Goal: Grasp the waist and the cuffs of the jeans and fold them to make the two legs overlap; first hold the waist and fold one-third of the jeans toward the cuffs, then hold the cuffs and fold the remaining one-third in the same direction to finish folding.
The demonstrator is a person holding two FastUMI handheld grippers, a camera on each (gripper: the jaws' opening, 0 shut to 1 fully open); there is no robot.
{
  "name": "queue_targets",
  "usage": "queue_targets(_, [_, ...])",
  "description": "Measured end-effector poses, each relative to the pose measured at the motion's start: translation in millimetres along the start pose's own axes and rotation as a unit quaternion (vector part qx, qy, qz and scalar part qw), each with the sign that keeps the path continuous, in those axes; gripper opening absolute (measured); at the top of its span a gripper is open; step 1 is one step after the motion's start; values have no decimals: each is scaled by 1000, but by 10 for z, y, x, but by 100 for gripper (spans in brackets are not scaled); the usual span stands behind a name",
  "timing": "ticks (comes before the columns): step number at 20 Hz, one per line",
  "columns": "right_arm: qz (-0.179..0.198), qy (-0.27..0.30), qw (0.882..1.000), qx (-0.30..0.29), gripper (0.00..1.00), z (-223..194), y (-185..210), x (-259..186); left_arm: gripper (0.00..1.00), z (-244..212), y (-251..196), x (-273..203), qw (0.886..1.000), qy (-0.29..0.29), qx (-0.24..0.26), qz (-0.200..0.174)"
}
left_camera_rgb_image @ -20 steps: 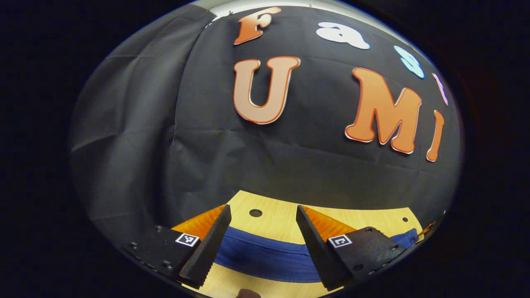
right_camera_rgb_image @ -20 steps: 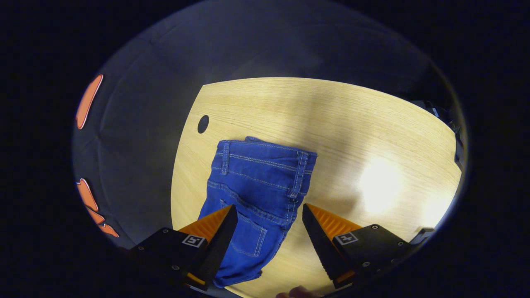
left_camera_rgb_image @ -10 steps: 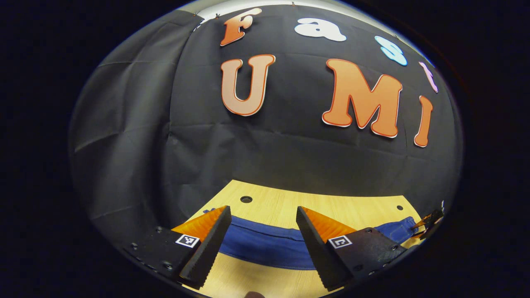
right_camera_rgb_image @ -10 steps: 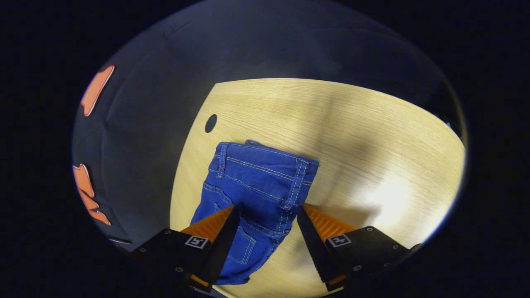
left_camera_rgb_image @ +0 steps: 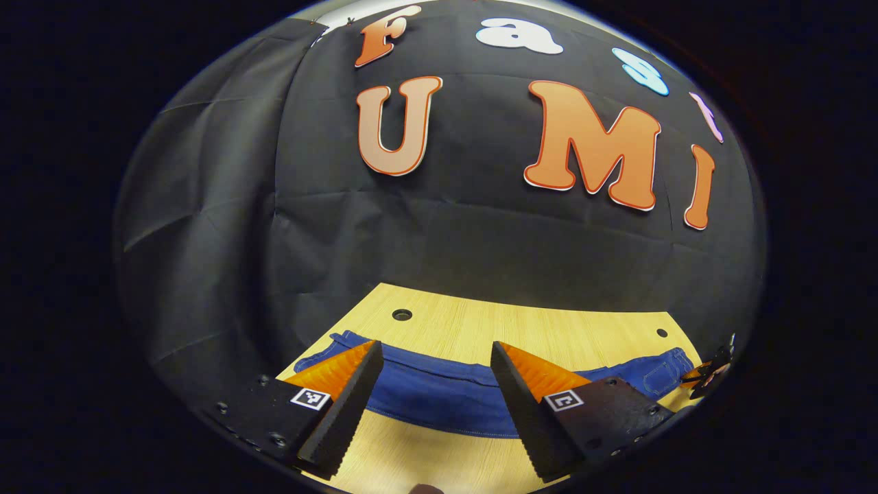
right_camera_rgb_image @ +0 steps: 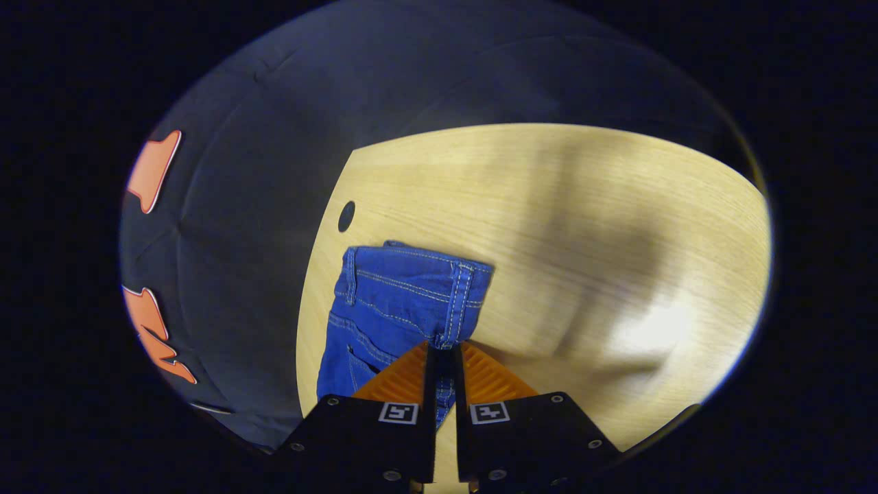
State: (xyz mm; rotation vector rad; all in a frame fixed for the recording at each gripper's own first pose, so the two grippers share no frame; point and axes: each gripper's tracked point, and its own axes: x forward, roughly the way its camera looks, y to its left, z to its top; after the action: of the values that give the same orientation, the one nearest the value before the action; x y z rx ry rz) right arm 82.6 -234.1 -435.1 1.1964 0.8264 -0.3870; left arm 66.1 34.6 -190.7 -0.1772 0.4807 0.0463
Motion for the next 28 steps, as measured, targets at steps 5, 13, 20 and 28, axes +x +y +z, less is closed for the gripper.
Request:
queue_targets(5, [37, -25, 998, -44, 5, 72, 203, -316, 97, 22, 76, -57, 1000, 1, 0, 9])
queue_targets(13, [89, -61, 978, -176, 5, -288, 1054, -759, 97, 46, 147, 47, 1000, -2, -1, -23])
queue_targets(20, [114, -61, 950, -283, 5, -1048, 1748, -1041, 98, 40, 478, 268, 999, 5, -20, -36])
queue_targets(28, [163, -23, 923, -349, 5, -2062, 2475, -1185, 98, -14, 1020, 421, 999, 16, -45, -24])
